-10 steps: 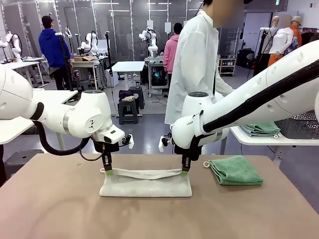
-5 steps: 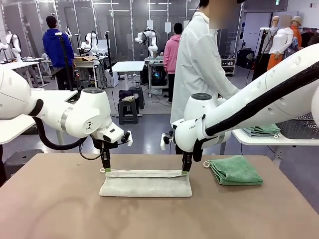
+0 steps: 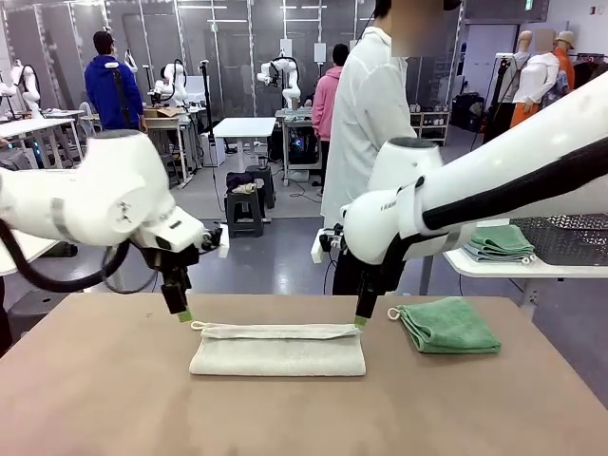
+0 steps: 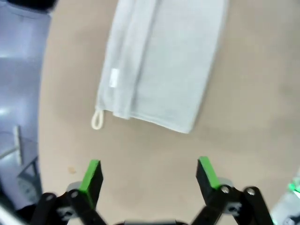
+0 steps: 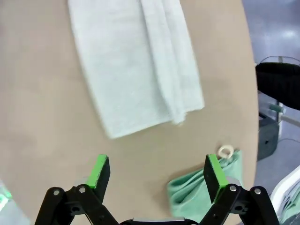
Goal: Fold the towels and place them in the basket.
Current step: When a person lays out a Towel with hook on the table, fold it in half twice.
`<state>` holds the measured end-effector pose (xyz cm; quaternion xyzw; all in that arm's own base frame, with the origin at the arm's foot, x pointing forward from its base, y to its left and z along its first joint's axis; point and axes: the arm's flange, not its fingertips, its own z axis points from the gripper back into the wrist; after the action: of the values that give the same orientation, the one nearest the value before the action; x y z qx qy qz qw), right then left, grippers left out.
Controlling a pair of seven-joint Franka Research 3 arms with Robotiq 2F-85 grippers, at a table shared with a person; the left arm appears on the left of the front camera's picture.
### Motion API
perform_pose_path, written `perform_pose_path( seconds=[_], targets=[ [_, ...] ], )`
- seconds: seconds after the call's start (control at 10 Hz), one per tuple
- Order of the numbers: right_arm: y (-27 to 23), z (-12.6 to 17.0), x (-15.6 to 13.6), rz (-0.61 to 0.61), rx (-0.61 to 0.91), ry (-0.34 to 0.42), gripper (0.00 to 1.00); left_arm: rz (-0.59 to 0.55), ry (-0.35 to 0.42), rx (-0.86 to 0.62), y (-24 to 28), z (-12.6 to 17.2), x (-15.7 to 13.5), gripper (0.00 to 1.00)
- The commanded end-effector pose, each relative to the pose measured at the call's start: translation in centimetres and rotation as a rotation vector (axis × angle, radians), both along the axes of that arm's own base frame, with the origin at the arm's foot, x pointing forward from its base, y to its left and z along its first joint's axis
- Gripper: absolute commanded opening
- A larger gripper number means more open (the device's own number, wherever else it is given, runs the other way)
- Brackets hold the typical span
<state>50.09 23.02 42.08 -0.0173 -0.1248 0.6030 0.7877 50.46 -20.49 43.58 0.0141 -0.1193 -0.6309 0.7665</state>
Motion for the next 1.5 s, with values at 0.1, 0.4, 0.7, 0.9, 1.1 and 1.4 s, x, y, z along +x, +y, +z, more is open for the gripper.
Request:
perform_pose_path(
  seconds=[0.1, 0.4, 0.7, 0.9, 1.1, 1.4],
  targets=[
    [-0.6, 4.2, -7.1, -0.430, 0.062, 0.081, 1.00, -0.124, -0.035, -0.156, 5.4, 3.9, -6.9, 1.00],
    [-2.2, 3.9, -8.5, -0.788, 0.186, 0.230, 1.00, -0.171, -0.020, -0.376, 8.9, 3.3, -7.1, 1.00],
    [-4.5, 3.4, -9.3, -1.048, 0.494, 0.413, 1.00, -0.198, 0.016, -0.440, 11.0, 2.5, -6.2, 1.00],
    [-4.7, 3.7, -10.6, -1.117, 0.609, 0.399, 1.00, -0.205, 0.033, -0.457, 11.7, 2.4, -5.7, 1.00],
    [-4.6, 2.4, -10.1, -1.127, 0.657, 0.474, 1.00, -0.243, 0.072, -0.529, 12.4, 1.8, -4.5, 1.00],
    [-5.6, 4.2, -9.3, -1.108, 0.596, 0.458, 1.00, -0.295, 0.073, -0.721, 14.5, -0.1, -3.2, 1.00]
  ],
)
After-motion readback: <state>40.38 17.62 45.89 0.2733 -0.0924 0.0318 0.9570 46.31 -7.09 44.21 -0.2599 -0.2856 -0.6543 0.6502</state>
